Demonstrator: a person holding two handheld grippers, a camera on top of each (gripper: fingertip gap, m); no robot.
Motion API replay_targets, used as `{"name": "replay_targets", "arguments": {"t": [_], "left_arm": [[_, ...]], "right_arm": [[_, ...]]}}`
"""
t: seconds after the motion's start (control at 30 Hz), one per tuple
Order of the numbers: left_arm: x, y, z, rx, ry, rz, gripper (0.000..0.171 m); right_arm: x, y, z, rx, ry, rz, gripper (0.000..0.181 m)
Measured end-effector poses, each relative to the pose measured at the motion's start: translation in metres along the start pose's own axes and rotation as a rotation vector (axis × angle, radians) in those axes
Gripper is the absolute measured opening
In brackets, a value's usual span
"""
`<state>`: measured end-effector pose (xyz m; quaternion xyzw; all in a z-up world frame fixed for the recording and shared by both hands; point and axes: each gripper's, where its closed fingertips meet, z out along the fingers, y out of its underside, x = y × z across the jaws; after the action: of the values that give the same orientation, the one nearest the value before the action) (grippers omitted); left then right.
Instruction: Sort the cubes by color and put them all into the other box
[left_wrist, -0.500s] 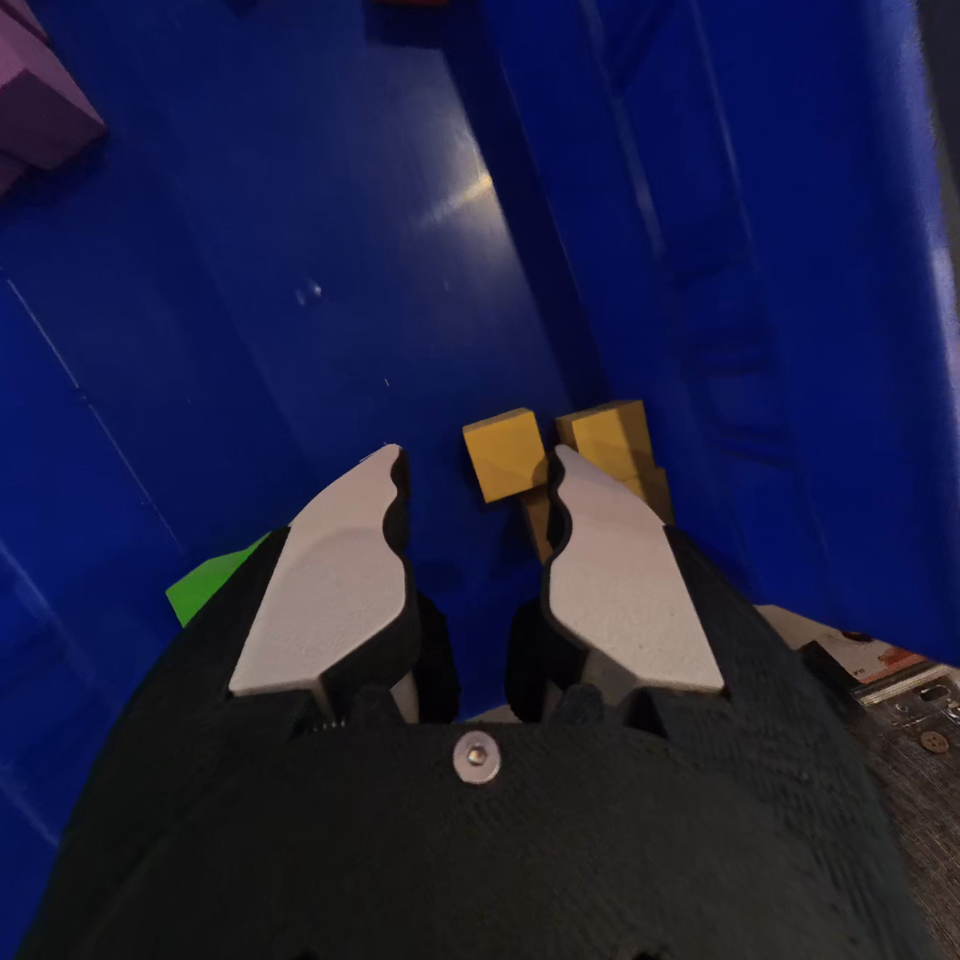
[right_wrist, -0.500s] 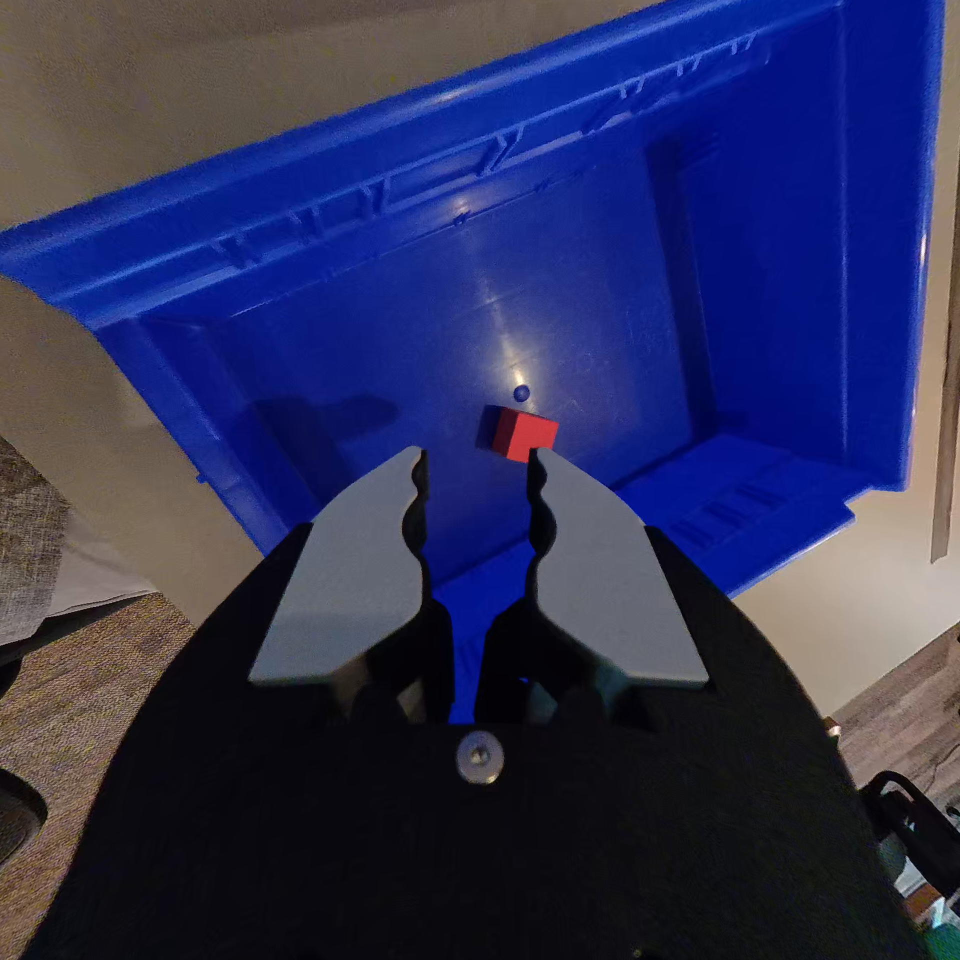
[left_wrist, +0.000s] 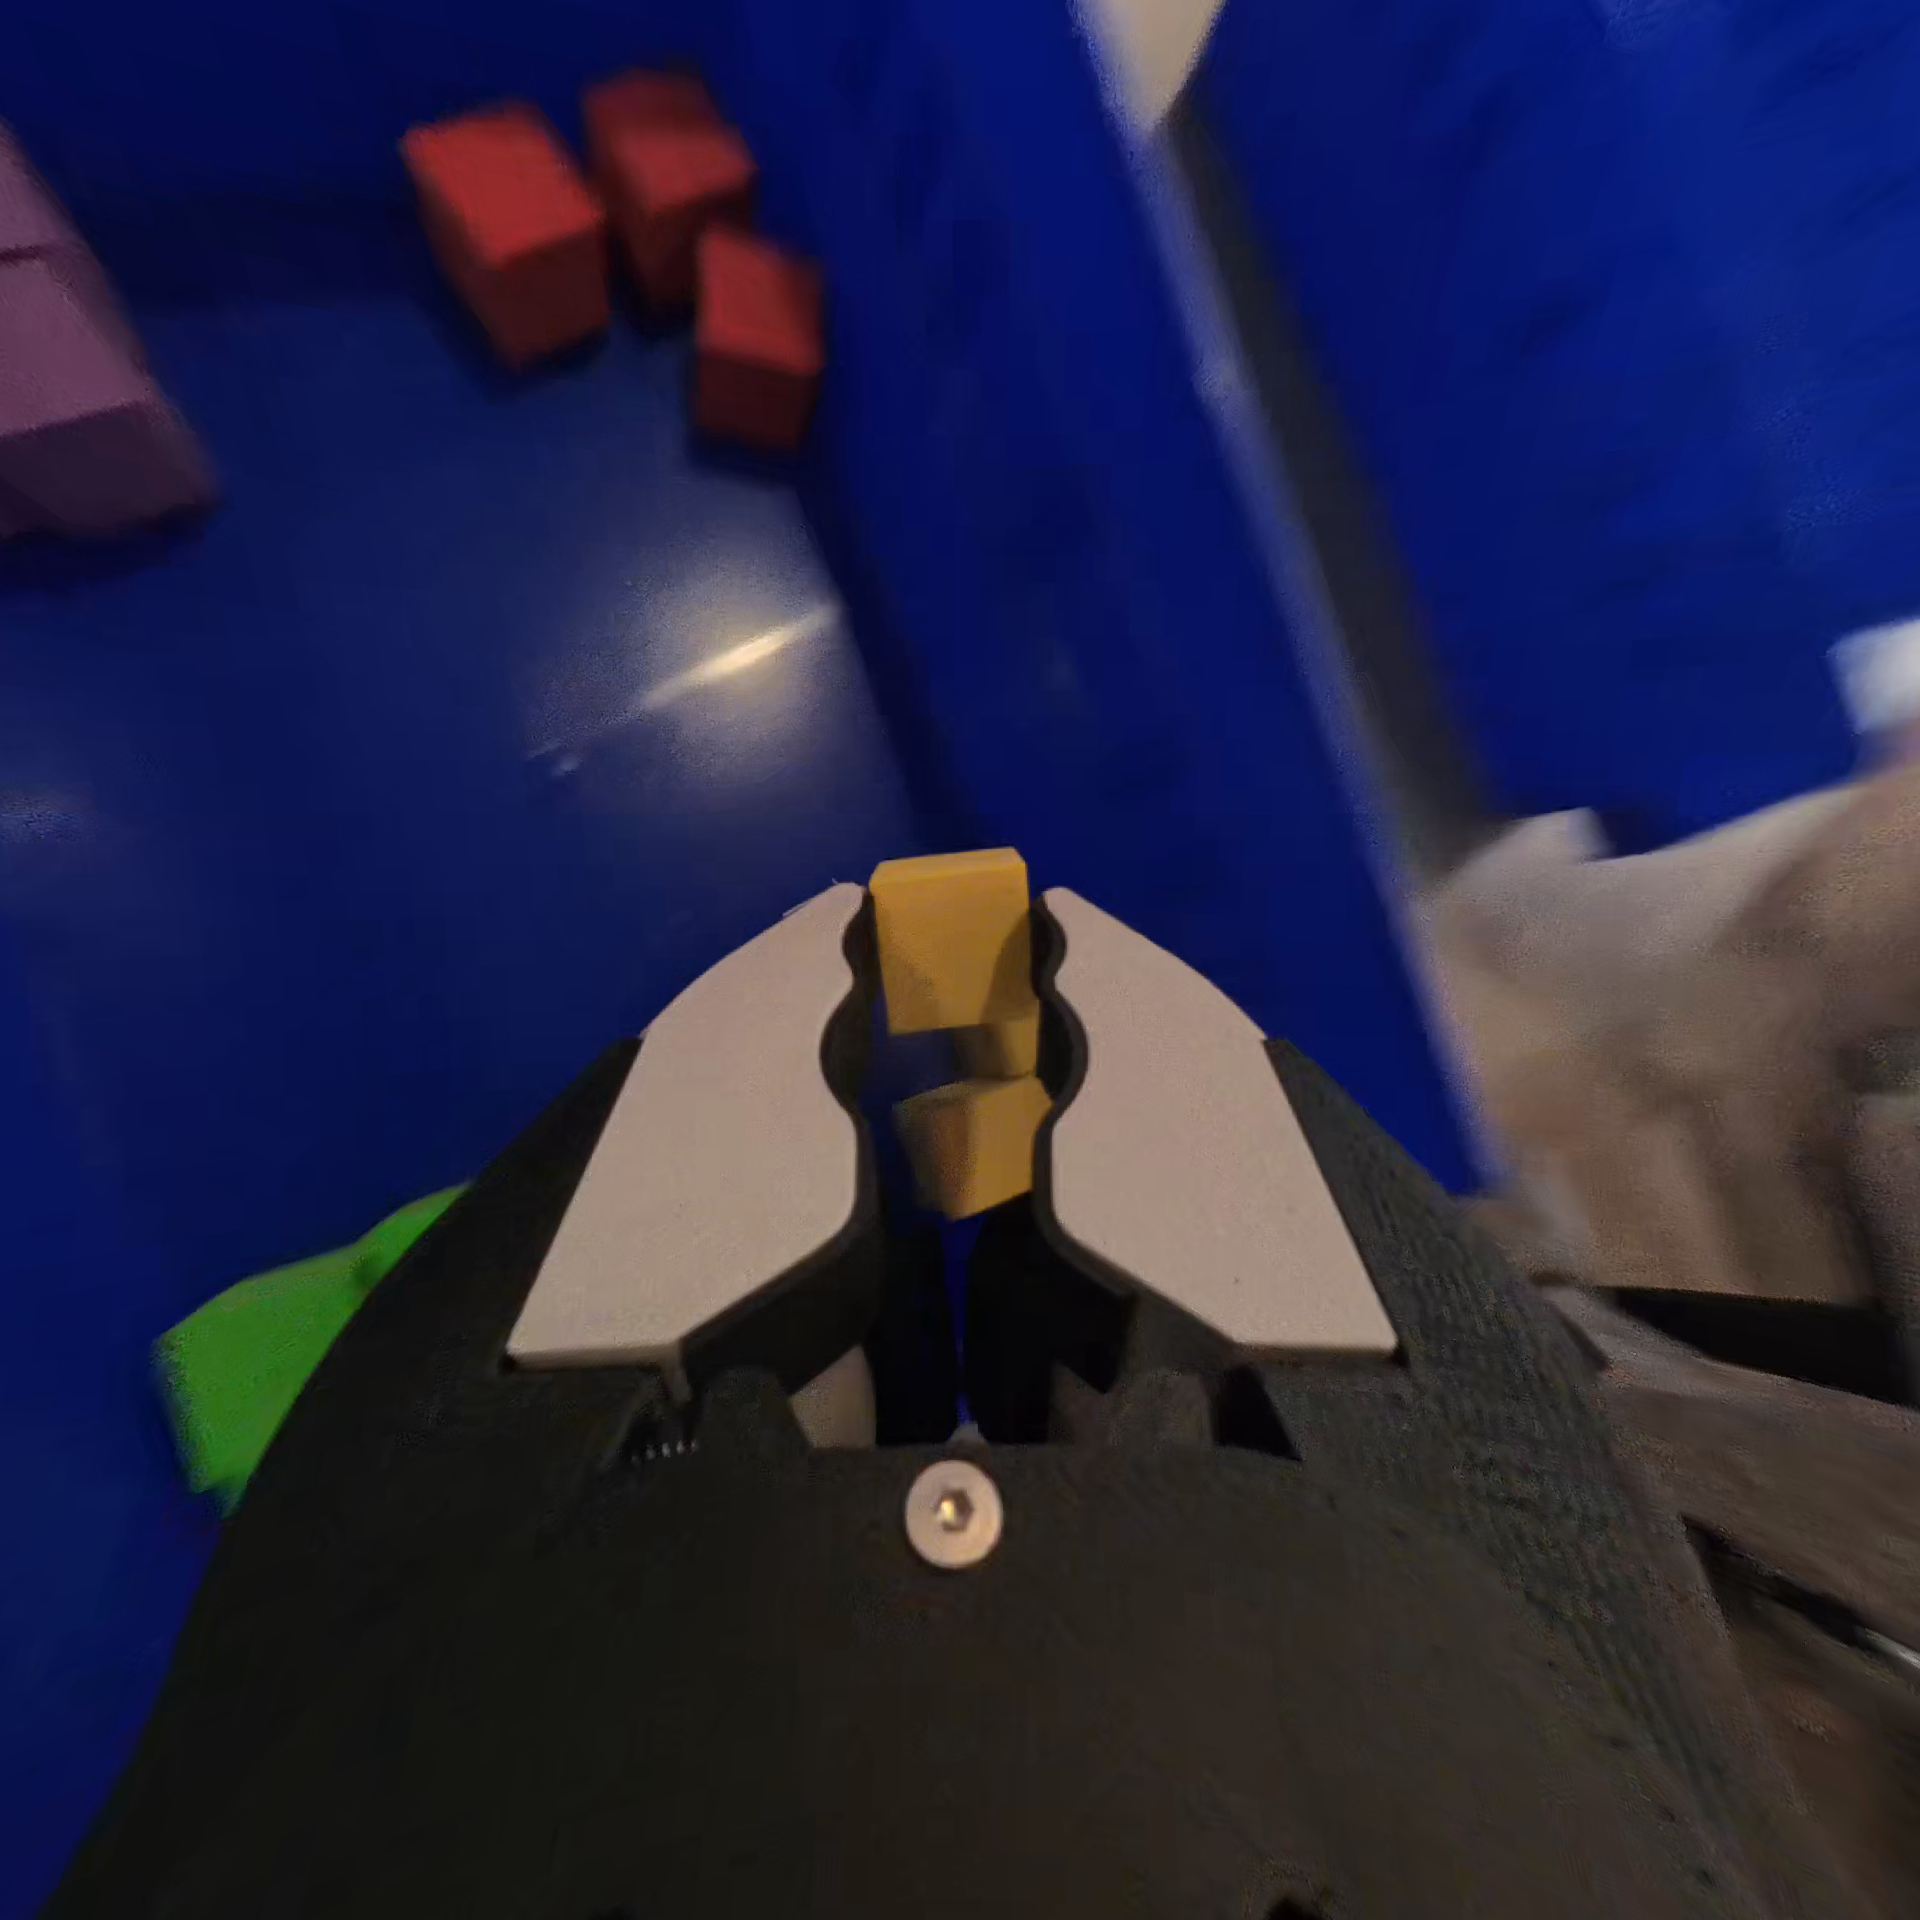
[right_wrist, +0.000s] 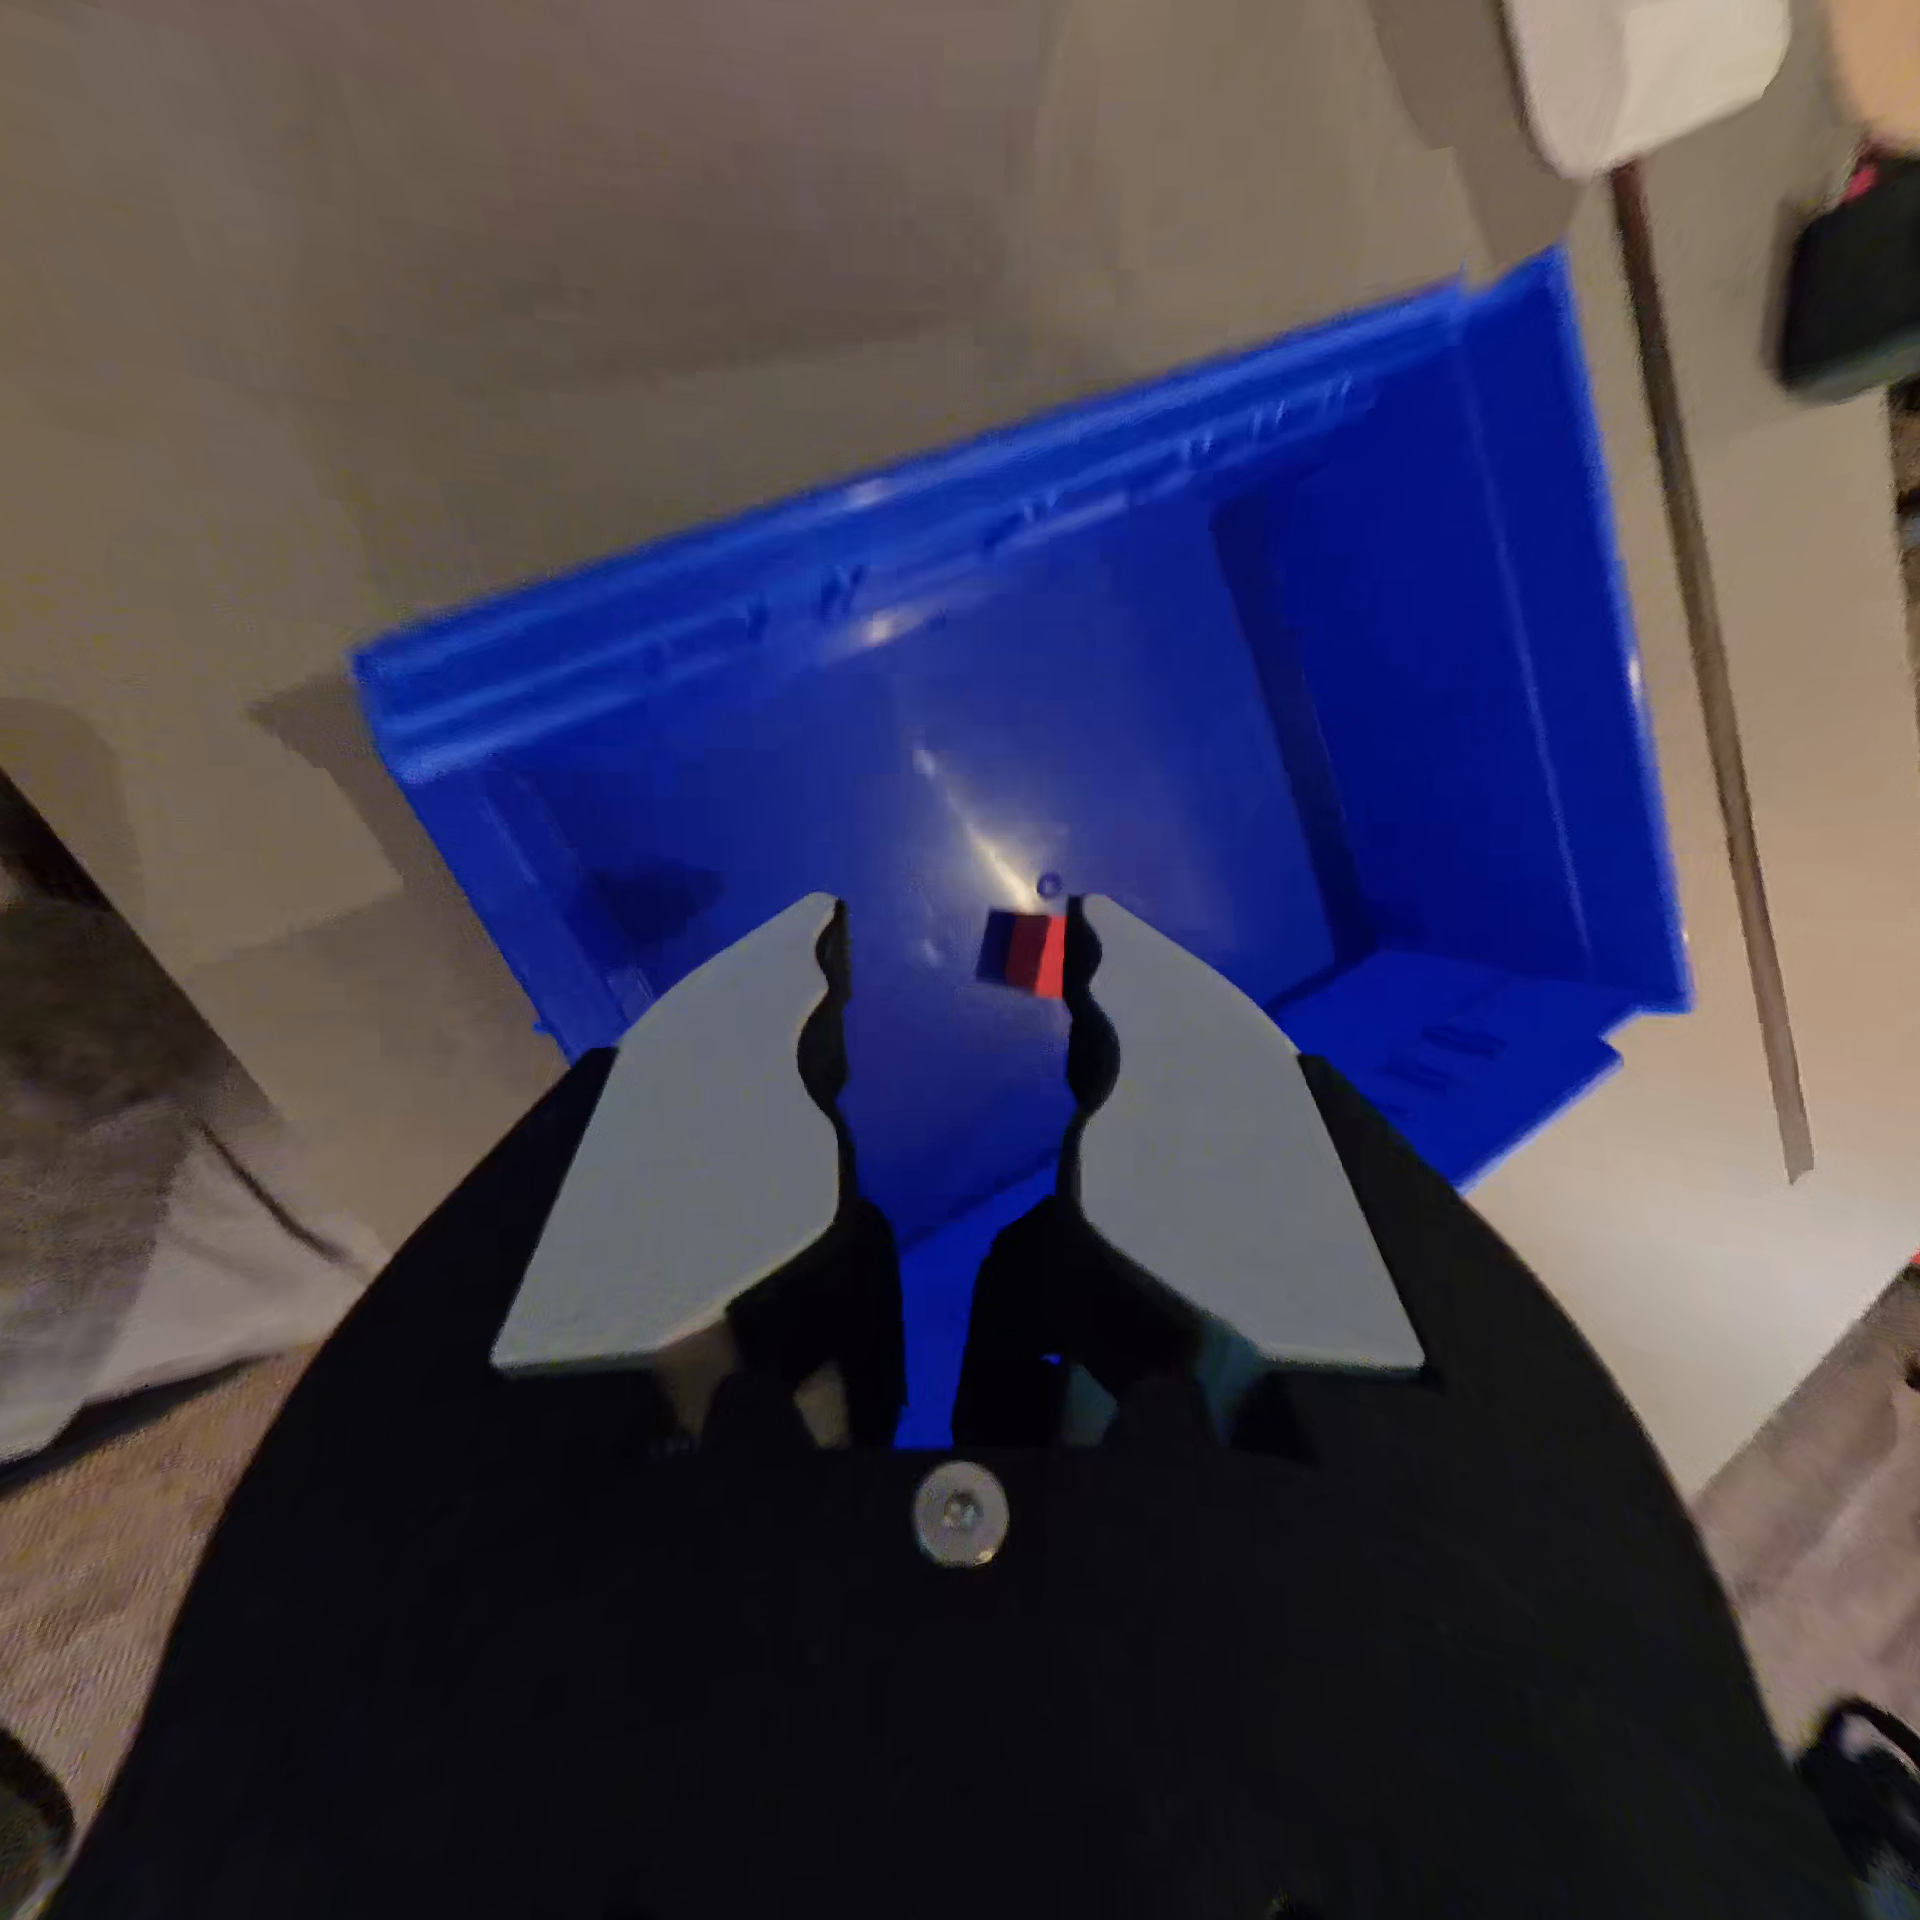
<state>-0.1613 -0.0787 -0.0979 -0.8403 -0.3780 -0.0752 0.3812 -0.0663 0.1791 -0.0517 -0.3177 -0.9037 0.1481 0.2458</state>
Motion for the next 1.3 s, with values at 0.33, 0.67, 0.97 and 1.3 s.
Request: {"name": "replay_targets", "arguments": {"t": [0.33, 0.67, 0.97, 1.3], "left_arm": [[0.12, -0.044, -0.068, 0.246, 0.77, -0.104, 0.028], [0.164, -0.031, -0.072, 0.18, 0.903, -0.057, 0.027], [0.174, -0.034, -0.072, 0.206, 0.975, -0.075, 0.028], [0.12, -0.054, -0.108, 0.392, 0.689, 0.011, 0.021]], "right_arm": [[-0.076, -0.137, -0.039, 0.698, 0.077, -0.158, 0.042], [-0.112, -0.197, -0.049, 0.819, 0.069, -0.268, 0.036], [-0.108, -0.192, -0.054, 0.839, 0.069, -0.231, 0.028], [-0.009, -0.075, -0.053, 0.527, 0.023, 0.054, 0.028]]}}
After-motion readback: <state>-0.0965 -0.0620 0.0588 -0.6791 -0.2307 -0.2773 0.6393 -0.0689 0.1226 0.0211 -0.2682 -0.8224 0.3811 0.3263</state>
